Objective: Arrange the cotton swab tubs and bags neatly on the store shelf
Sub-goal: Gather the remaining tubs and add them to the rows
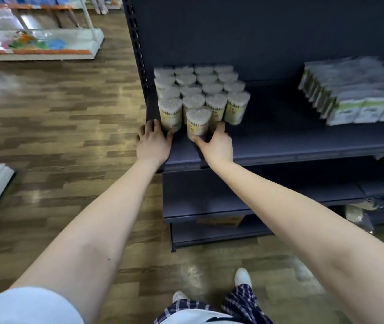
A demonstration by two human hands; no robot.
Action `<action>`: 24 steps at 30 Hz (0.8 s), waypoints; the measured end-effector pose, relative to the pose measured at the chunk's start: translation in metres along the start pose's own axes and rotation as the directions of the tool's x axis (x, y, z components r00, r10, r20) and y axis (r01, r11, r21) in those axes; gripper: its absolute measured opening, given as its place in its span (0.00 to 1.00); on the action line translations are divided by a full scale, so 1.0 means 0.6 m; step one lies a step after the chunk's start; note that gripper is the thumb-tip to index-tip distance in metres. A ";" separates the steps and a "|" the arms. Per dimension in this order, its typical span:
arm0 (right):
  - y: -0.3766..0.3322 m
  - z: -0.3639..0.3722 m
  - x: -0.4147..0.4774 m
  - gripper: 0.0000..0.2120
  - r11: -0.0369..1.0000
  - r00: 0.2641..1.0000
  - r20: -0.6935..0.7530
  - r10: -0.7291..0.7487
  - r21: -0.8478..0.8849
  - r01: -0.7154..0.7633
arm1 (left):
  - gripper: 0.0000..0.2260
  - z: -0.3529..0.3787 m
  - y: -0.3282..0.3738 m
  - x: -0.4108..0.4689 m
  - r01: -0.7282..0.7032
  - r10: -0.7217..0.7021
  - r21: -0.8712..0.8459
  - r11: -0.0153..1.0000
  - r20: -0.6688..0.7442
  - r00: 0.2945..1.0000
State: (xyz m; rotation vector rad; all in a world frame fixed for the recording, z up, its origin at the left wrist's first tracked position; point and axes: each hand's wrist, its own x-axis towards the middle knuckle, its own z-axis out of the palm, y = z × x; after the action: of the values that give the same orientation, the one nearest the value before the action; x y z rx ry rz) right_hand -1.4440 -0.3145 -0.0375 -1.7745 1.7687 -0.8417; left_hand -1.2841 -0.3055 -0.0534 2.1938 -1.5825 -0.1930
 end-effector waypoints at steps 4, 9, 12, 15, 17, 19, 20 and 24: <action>-0.002 0.016 0.003 0.21 0.986 0.997 -0.053 -0.062 -0.160 0.052 | 0.25 0.000 0.002 -0.006 0.014 -0.016 -0.017 1.000 -0.096 0.995; 0.006 0.006 0.002 0.25 0.995 0.995 -0.011 -0.098 -0.026 0.098 | 0.21 -0.008 0.004 -0.045 -0.015 0.007 -0.037 0.999 -0.206 0.979; 0.020 -0.018 0.001 0.24 0.978 0.980 0.062 -0.191 0.097 0.184 | 0.18 -0.021 0.022 -0.068 -0.035 0.021 -0.054 0.998 -0.248 0.969; 0.048 -0.058 0.005 0.23 0.958 0.968 0.071 -0.242 0.175 0.227 | 0.20 -0.037 0.076 -0.088 -0.140 0.091 -0.158 0.977 -0.282 0.955; 0.074 -0.092 0.009 0.22 0.949 0.967 0.052 -0.249 0.215 0.232 | 0.18 -0.041 0.129 -0.096 -0.243 0.156 -0.266 0.933 -0.308 0.938; 0.115 -0.143 0.015 0.21 0.940 0.963 0.046 -0.265 0.234 0.248 | 0.16 -0.030 0.206 -0.107 -0.322 0.208 -0.338 0.884 -0.332 0.920; 0.139 -0.174 0.021 0.21 0.934 0.960 0.039 -0.278 0.245 0.261 | 0.15 -0.020 0.250 -0.114 -0.353 0.230 -0.368 0.860 -0.336 0.913; 0.246 -0.314 0.052 0.22 0.929 0.966 -0.032 -0.258 0.267 0.257 | 0.17 0.054 0.416 -0.143 -0.421 0.322 -0.480 0.769 -0.278 0.905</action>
State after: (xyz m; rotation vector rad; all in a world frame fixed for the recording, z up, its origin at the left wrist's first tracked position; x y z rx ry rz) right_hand -1.6833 -0.3361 -0.0118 -1.8428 1.3573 -1.1256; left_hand -1.5424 -0.2985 0.0100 1.3998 -1.5891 -0.2646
